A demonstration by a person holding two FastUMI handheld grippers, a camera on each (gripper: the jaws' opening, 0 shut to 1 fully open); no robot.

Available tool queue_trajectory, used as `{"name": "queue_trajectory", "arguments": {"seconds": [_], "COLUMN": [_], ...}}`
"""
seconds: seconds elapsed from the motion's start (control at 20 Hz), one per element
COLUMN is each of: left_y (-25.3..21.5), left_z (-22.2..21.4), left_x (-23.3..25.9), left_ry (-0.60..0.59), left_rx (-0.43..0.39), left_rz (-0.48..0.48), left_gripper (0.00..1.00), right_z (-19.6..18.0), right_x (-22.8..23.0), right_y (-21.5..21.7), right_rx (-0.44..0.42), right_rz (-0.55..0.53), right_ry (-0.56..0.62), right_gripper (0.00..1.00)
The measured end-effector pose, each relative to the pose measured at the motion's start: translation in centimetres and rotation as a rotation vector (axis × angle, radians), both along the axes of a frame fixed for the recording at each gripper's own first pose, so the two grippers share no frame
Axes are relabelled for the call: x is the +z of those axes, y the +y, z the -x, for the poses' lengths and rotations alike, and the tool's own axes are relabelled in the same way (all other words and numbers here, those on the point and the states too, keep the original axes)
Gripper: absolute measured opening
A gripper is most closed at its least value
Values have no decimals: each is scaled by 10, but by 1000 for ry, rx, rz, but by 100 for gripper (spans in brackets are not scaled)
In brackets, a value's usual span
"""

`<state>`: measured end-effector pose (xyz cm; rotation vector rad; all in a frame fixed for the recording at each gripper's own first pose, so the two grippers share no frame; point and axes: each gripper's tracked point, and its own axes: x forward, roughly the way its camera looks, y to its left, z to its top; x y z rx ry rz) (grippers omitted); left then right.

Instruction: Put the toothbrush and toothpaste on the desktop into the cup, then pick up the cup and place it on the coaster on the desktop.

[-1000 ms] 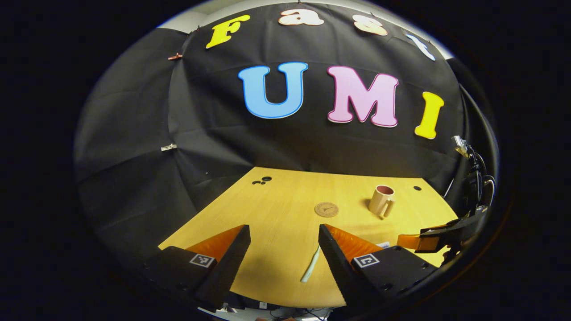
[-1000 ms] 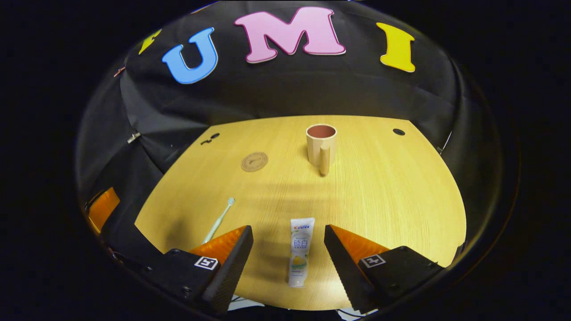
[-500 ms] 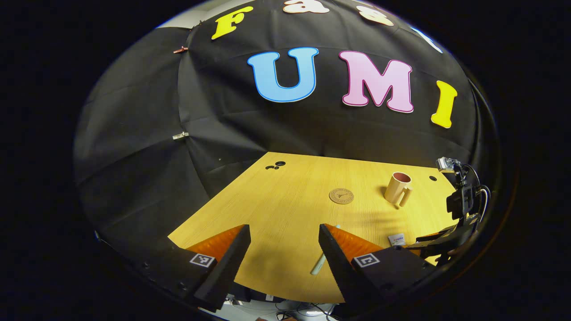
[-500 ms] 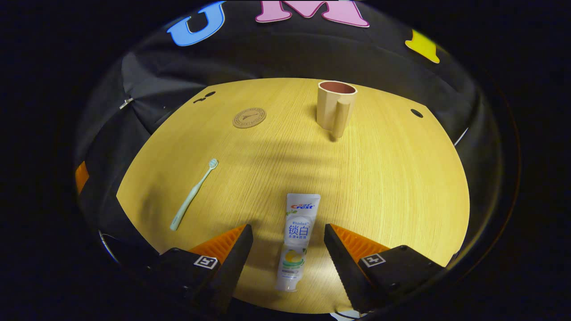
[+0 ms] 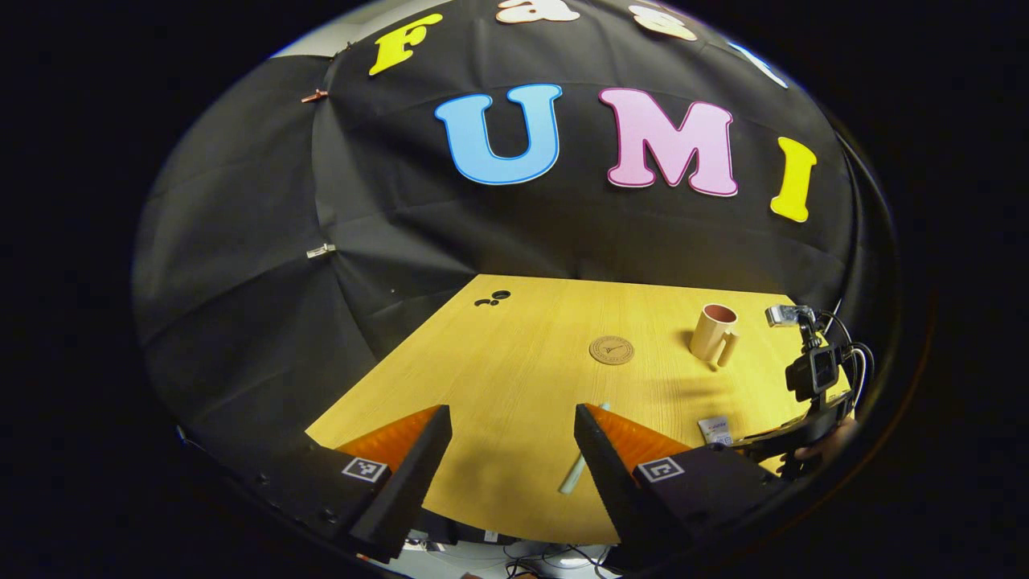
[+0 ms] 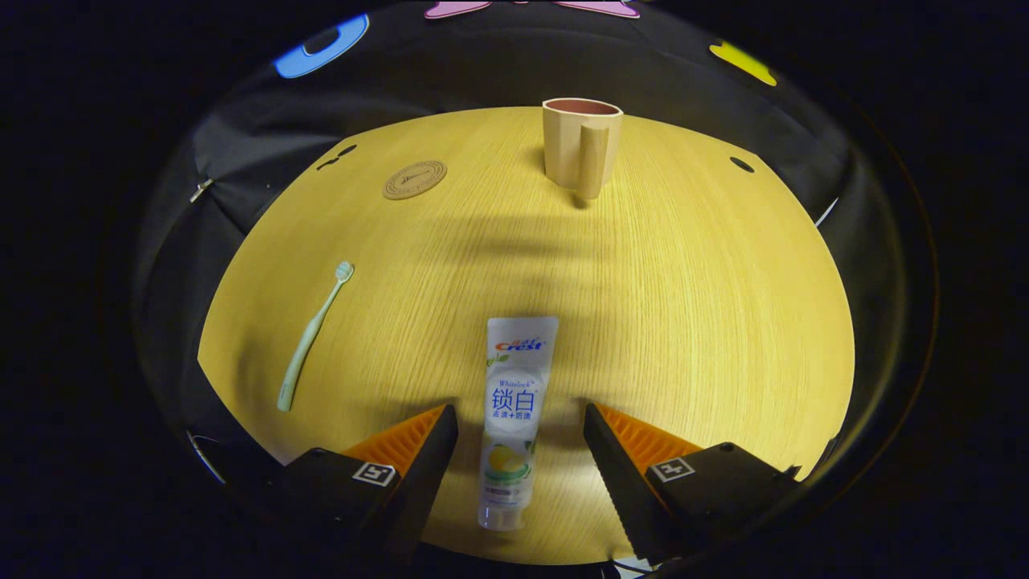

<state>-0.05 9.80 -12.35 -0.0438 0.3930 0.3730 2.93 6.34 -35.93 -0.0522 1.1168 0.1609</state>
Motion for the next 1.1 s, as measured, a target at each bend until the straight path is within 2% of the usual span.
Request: {"name": "queue_trajectory", "arguments": {"seconds": [0.1,0.25,0.3,0.35,0.45,0.5,0.55,0.6,0.65,0.75,0.8,0.85,0.9,0.95,1.0,1.1], "left_y": [-1,-1,-1,-2,-1,0,1,2,3,5,7,9,10,12,12,14], "left_z": [1,3,3,4,6,6,7,8,10,13,13,14,15,16,15,14], "left_x": [0,0,0,-1,-4,-5,-6,-6,-8,-12,-14,-16,-16,-17,-19,-22], "left_ry": [0,-3,-3,-5,-4,-3,-4,-5,-5,-2,2,5,5,6,9,13], "left_rx": [-7,-21,-26,-31,-38,-40,-41,-41,-41,-44,-45,-45,-46,-47,-50,-52], "left_rz": [0,0,1,3,9,13,17,21,25,34,36,35,33,32,31,31], "left_gripper": [97,97,97,97,97,97,97,97,97,97,97,97,97,97,97,97], "right_z": [2,4,3,3,3,2,1,2,1,1,1,1,1,1,1,1], "right_x": [-3,-7,-7,-7,-8,-9,-8,-10,-8,-10,-8,-9,-8,-8,-8,-10], "right_y": [3,0,-3,-4,-1,-1,-1,-1,0,2,1,1,0,1,1,1], "right_rx": [-7,-18,-25,-22,-28,-41,-61,-56,-44,-32,-21,-6,5,9,0,-20], "right_rz": [1,43,66,88,93,91,89,90,92,86,83,80,76,65,48,5], "right_ry": [4,20,18,35,54,58,60,72,66,61,55,52,46,48,41,49], "right_gripper": [94,78,80,65,55,53,56,49,54,52,48,36,39,27,31,22]}}
